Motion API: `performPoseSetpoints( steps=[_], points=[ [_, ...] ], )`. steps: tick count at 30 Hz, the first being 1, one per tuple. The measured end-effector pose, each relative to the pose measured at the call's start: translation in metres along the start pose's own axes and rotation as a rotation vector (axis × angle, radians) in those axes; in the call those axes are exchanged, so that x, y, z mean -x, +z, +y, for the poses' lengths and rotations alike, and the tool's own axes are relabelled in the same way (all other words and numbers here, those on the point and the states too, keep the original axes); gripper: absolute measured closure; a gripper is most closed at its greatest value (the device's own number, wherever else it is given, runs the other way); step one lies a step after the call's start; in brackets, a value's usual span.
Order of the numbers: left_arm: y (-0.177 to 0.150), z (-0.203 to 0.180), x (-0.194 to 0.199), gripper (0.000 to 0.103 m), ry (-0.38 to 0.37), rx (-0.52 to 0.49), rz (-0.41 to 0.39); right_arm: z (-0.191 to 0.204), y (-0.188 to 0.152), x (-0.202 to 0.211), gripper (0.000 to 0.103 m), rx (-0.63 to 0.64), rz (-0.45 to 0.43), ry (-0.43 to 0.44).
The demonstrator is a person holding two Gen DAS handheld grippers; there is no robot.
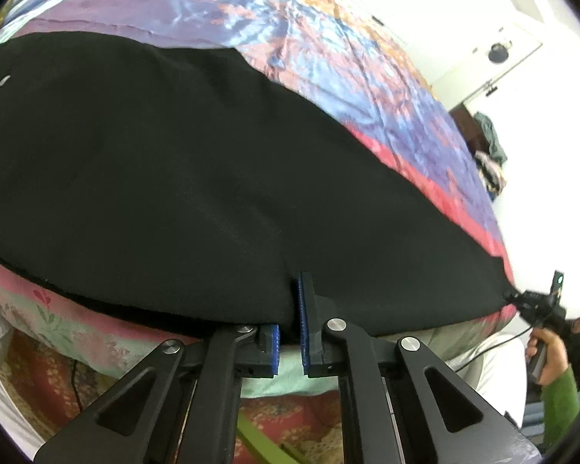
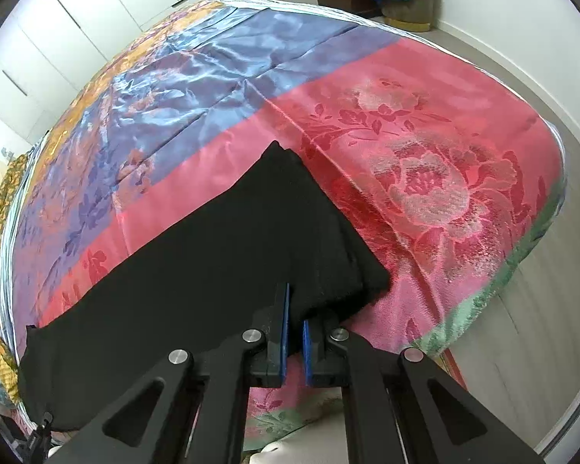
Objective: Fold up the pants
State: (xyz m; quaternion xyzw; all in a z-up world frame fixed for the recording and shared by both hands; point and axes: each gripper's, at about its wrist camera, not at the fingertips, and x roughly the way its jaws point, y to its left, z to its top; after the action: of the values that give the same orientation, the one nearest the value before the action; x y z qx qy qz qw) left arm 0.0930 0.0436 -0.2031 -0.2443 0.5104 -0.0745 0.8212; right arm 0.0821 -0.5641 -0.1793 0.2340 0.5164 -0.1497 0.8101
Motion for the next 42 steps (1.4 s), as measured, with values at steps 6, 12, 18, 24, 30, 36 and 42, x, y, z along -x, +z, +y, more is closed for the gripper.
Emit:
performPoseSetpoints(
  steps=[6,12,18,24,30,36,42],
  points=[
    [0.004,0.005,0.003,0.069,0.043,0.031,0.019,0.004,-0.001,0.002,0.07,0.024,-0.003,-0.032],
    [-0.014,0.033,0.074,0.036,0.171,0.15,-0.136,0.004,-0.021,0.063,0.007,0.035,-0.292,-0.159],
    [0.023,0.027,0.084,0.027,0.274,0.028,-0.305,0.047,-0.067,0.115,0.007,0.104,-0.545,-0.143],
    [0.045,0.014,0.023,0.026,0.285,-0.082,-0.218,0.16,-0.1,0.067,0.006,0.364,-0.367,0.132],
    [0.022,0.035,-0.005,0.025,0.333,-0.136,-0.134,0.214,-0.137,-0.015,0.006,0.509,-0.119,0.241],
    [0.026,0.022,-0.008,0.017,0.368,-0.18,-0.092,0.204,-0.133,-0.033,0.006,0.494,-0.039,0.262],
    [0.038,-0.003,0.028,0.02,0.357,-0.165,-0.132,0.194,-0.118,-0.013,0.006,0.392,-0.088,0.349]
  ],
)
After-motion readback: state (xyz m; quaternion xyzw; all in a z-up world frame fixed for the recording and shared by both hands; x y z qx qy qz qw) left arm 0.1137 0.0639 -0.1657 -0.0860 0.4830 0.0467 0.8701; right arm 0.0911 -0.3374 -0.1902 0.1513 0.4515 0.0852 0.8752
